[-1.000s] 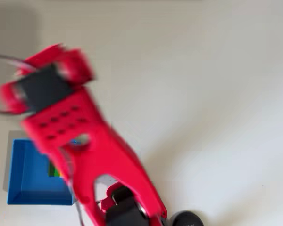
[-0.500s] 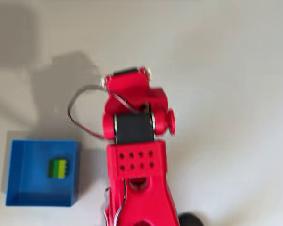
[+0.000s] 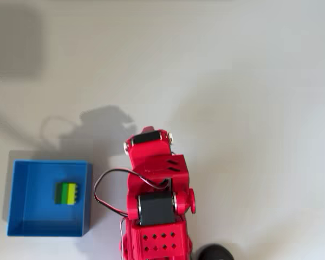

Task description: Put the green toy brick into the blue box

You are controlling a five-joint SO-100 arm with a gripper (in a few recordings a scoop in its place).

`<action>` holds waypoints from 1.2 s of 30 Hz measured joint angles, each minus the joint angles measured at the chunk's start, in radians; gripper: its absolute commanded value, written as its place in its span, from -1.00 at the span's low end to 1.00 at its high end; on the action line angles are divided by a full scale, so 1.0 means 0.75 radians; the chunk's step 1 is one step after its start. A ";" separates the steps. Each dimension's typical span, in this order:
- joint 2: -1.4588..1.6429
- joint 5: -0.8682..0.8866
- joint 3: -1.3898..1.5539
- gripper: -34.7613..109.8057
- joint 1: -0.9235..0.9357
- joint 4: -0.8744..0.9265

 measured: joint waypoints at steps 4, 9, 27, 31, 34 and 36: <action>0.155 0.000 0.178 -0.52 0.012 -0.029; 0.219 -0.008 0.356 -0.52 0.045 -0.129; 0.268 0.022 0.391 -0.52 0.039 -0.184; 0.268 0.022 0.391 -0.52 0.039 -0.184; 0.268 0.022 0.391 -0.52 0.039 -0.184; 0.268 0.022 0.391 -0.52 0.039 -0.184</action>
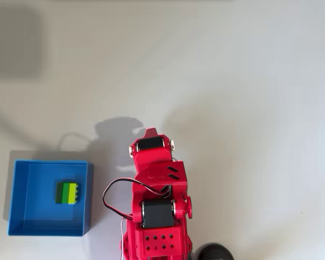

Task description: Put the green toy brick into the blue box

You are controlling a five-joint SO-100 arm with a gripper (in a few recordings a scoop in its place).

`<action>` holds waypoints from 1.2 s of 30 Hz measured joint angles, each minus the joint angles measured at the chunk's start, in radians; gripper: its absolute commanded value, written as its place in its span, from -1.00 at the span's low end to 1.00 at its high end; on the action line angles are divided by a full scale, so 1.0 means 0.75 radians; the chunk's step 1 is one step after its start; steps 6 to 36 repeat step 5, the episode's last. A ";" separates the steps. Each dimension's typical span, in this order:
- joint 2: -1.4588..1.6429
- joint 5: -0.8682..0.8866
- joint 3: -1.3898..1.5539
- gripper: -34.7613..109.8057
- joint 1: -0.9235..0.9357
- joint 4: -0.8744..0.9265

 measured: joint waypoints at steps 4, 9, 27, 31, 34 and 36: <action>0.000 0.000 0.000 -0.52 0.000 0.000; 0.000 0.000 0.000 -0.52 0.000 0.000; 0.000 0.000 0.000 -0.52 0.000 0.000; 0.000 0.000 0.000 -0.52 0.000 0.000; 0.000 0.000 0.000 -0.52 0.000 0.000; 0.000 0.000 0.000 -0.52 0.000 0.000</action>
